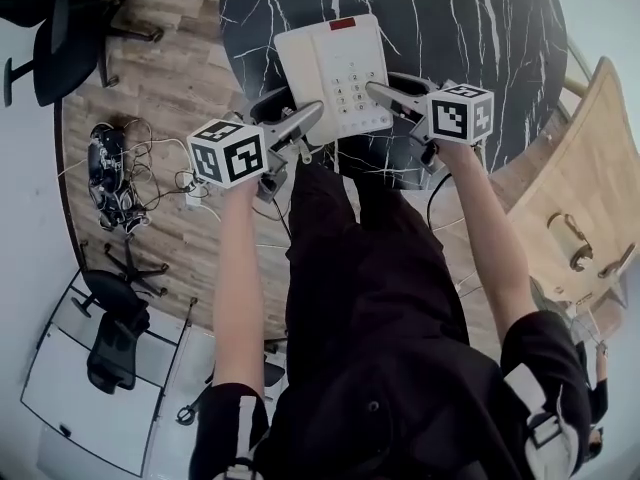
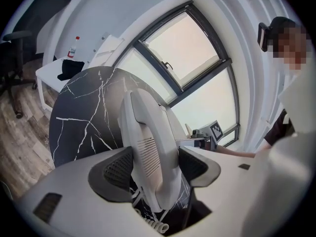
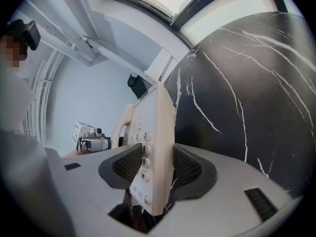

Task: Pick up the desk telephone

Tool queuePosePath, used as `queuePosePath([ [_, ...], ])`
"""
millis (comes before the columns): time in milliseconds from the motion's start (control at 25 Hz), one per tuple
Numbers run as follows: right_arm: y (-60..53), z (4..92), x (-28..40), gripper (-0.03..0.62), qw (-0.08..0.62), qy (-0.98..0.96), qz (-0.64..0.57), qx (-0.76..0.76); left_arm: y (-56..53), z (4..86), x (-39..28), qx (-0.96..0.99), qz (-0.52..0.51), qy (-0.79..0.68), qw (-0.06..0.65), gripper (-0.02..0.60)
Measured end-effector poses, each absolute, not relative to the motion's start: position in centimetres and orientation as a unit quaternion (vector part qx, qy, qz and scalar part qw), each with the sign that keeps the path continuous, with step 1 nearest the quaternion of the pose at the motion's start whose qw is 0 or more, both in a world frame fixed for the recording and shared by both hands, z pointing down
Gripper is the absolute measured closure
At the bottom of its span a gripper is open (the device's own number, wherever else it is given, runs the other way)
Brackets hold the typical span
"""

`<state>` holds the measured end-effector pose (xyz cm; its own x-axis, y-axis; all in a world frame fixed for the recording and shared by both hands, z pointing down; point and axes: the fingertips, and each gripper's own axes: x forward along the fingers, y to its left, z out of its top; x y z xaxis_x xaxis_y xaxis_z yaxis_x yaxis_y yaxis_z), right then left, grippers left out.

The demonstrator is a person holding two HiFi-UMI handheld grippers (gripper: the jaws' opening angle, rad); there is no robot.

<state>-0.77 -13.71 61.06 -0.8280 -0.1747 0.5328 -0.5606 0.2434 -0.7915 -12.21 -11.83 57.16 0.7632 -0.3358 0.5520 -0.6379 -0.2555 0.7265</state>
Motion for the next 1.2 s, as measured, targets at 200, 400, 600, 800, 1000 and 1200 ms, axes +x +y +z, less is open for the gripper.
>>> queuePosePath([
  [200,-14.2,57.9,-0.3,0.383,0.159,-0.779,0.557,0.241,-12.1,53.9,-11.8,0.785,0.122,-0.329,0.511,0.279],
  [400,-15.7,54.2,0.0,0.385,0.139,-0.797,0.532,0.25,-13.2,50.4,-11.7,0.797,0.095,-0.342,0.489,0.282],
  [600,-17.4,50.4,0.5,0.385,0.107,-0.81,0.513,0.263,-15.4,46.3,-11.3,0.82,0.074,-0.349,0.448,0.287],
  [800,-20.0,46.0,0.7,0.385,0.074,-0.833,0.476,0.273,-17.6,41.8,-11.2,0.839,0.05,-0.362,0.402,0.29],
  [1000,-22.5,41.3,0.6,0.387,0.054,-0.863,0.423,0.272,-19.4,37.4,-11.4,0.853,0.015,-0.378,0.36,0.29],
  [1200,-23.8,37.3,0.8,0.387,0.038,-0.882,0.382,0.274,-20.2,33.7,-11.3,0.862,-0.012,-0.386,0.327,0.291],
])
